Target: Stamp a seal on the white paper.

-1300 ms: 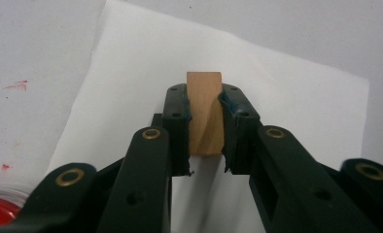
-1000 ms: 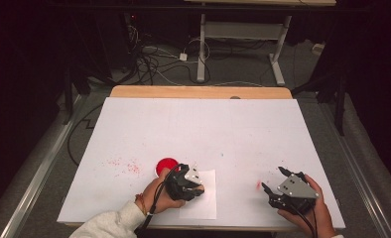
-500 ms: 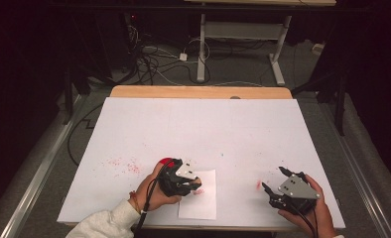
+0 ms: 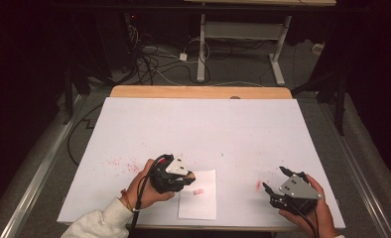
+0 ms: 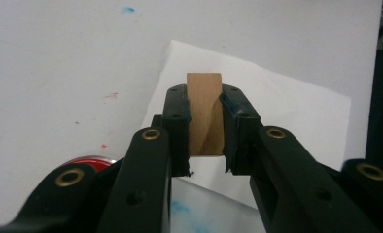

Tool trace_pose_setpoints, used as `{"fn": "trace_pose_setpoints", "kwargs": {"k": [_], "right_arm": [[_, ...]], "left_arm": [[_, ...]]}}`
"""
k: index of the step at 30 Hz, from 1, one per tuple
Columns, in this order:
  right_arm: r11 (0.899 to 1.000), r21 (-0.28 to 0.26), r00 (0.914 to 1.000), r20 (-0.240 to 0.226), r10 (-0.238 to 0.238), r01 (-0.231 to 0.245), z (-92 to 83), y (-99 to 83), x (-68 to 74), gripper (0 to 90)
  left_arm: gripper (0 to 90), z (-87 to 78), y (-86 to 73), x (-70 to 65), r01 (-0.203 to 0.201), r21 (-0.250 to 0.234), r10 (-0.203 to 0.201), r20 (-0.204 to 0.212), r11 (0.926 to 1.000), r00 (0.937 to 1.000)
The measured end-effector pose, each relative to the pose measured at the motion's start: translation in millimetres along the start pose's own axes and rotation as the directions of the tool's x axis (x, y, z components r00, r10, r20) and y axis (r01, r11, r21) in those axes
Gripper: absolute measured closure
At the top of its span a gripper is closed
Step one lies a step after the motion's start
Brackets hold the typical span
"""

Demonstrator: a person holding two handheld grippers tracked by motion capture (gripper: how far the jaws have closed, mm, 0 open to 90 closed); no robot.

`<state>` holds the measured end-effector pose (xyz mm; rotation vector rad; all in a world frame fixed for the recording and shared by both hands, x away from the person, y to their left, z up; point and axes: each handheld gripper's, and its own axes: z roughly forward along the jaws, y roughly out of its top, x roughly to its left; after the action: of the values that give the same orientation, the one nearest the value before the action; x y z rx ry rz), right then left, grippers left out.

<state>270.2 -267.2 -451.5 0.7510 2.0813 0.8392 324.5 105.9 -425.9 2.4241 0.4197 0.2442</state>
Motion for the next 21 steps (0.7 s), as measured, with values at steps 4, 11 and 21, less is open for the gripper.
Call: {"fn": "trace_pose_setpoints", "kwargs": {"k": [4,11,21], "right_arm": [[1.0,-0.004,1.0,0.001,0.007,-0.007,0.2,0.6,-0.9,29.3],[1.0,-0.009,0.9999,-0.005,0.011,-0.011,3.1,3.0,-2.6,29.3],[1.0,-0.009,0.9997,-0.019,0.014,-0.014,6.8,4.1,-1.5,29.3]], "left_arm": [[73.4,-5.6,-4.5,5.7,0.02,-0.014,-0.02,-0.012,0.9997,0.9997],[73.4,-10.0,-12.3,16.0,0.05,-0.015,-0.05,-0.019,0.9987,0.9986],[73.4,-22.5,-20.8,22.9,0.076,-0.026,-0.077,-0.059,0.9968,0.9953]]}}
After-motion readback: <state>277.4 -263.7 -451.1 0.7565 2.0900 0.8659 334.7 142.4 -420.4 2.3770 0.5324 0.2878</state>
